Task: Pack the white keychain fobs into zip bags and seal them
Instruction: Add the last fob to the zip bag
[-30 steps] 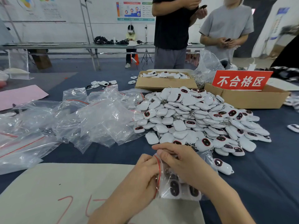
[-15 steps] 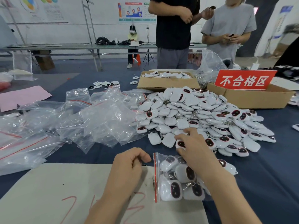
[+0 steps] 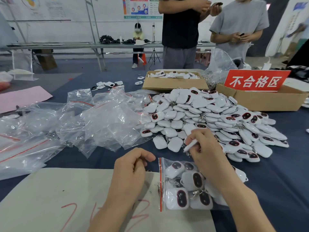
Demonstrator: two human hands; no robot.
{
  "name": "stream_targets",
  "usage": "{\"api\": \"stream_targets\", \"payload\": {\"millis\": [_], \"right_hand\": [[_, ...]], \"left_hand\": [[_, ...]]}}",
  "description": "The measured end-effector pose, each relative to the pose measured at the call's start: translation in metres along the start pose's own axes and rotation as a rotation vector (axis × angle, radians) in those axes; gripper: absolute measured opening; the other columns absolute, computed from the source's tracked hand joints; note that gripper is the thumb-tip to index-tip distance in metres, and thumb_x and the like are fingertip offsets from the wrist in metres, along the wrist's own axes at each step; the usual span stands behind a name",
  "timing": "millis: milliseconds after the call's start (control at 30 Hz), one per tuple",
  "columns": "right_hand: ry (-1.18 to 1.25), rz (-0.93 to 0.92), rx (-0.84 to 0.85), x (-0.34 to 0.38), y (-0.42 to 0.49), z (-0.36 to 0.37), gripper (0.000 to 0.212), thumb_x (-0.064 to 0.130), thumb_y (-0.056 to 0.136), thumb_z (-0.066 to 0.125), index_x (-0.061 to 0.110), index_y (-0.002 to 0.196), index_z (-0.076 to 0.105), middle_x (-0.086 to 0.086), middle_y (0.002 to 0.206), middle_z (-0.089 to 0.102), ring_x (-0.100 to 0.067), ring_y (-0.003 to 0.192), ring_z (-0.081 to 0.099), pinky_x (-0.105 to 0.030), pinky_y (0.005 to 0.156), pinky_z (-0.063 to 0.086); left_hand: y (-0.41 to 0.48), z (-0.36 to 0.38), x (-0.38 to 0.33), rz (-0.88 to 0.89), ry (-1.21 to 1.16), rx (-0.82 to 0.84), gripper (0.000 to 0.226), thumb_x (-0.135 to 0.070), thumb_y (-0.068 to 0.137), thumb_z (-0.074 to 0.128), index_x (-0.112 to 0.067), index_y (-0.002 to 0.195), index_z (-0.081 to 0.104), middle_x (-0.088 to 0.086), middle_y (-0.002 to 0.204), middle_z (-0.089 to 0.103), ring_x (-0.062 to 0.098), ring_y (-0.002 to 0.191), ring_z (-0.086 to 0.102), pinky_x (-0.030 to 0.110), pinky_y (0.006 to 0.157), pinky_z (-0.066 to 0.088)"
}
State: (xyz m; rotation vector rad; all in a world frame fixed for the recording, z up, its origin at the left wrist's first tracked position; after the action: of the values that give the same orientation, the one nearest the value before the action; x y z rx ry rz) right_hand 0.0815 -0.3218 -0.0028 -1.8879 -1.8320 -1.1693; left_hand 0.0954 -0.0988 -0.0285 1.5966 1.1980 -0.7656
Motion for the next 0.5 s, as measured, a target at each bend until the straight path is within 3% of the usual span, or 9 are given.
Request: {"api": "stream_targets", "payload": {"millis": [133, 200, 267, 333, 400, 500], "right_hand": [[0.144, -0.179, 0.012, 0.035, -0.005, -0.004, 0.045, -0.006, 0.089, 0.045, 0.037, 0.078, 0.051, 0.028, 0.115, 0.054, 0.007, 0.096, 0.058, -0.013, 0.075, 0.046], [0.246, -0.212, 0.068, 0.047, -0.009, 0.004, 0.044, -0.006, 0.086, 0.043, 0.035, 0.074, 0.054, 0.023, 0.098, 0.061, 0.008, 0.082, 0.059, -0.009, 0.067, 0.045], [0.342, -0.215, 0.151, 0.054, -0.014, 0.017, 0.050, -0.014, 0.087, 0.048, 0.034, 0.072, 0.057, 0.016, 0.085, 0.058, -0.002, 0.067, 0.055, -0.014, 0.059, 0.043], [0.389, -0.225, 0.168, 0.060, -0.017, 0.023, 0.056, -0.018, 0.087, 0.052, 0.036, 0.072, 0.059, 0.016, 0.080, 0.056, -0.004, 0.062, 0.051, -0.014, 0.058, 0.039], [0.461, -0.207, 0.157, 0.061, -0.018, 0.022, 0.056, -0.015, 0.091, 0.050, 0.037, 0.076, 0.062, 0.021, 0.081, 0.062, -0.002, 0.066, 0.057, -0.011, 0.060, 0.041], [0.645, -0.093, 0.176, 0.061, -0.018, 0.027, 0.037, 0.001, 0.101, 0.050, 0.034, 0.107, 0.065, 0.013, 0.095, 0.074, -0.008, 0.085, 0.070, -0.015, 0.072, 0.051]], "left_hand": [[0.000, 0.002, -0.011, -0.068, -0.306, 0.019, 0.037, -0.006, 0.101, 0.055, -0.036, 0.092, 0.076, -0.010, 0.092, 0.075, 0.002, 0.078, 0.064, 0.014, 0.068, 0.050], [-0.002, 0.011, -0.019, -0.080, -0.424, 0.127, 0.018, -0.032, 0.100, 0.058, -0.037, 0.102, 0.075, -0.005, 0.098, 0.076, 0.006, 0.082, 0.067, 0.018, 0.071, 0.053], [-0.007, 0.020, -0.025, -0.055, -0.430, 0.249, 0.021, -0.046, 0.095, 0.060, -0.035, 0.107, 0.074, -0.004, 0.098, 0.075, 0.008, 0.084, 0.067, 0.021, 0.073, 0.054], [-0.008, 0.022, -0.029, -0.018, -0.400, 0.265, 0.022, -0.045, 0.092, 0.062, -0.032, 0.105, 0.074, -0.004, 0.097, 0.075, 0.007, 0.083, 0.066, 0.020, 0.072, 0.054], [-0.005, 0.016, -0.026, -0.033, -0.437, 0.191, 0.021, -0.042, 0.090, 0.067, -0.031, 0.106, 0.075, -0.001, 0.096, 0.076, 0.008, 0.081, 0.068, 0.020, 0.070, 0.055], [0.000, 0.008, -0.021, -0.017, -0.388, 0.083, 0.022, -0.035, 0.090, 0.067, -0.029, 0.109, 0.076, -0.003, 0.091, 0.077, 0.008, 0.080, 0.071, 0.017, 0.071, 0.054]]}}
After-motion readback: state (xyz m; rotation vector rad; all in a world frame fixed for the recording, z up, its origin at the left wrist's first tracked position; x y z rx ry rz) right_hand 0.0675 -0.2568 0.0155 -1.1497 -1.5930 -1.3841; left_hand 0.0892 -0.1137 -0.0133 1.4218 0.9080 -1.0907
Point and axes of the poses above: each hand's wrist, its own y-axis towards the middle knuckle, its own z-axis out of the palm, x = y × z, the point moved 7 cm from there along y, towards the middle knuckle
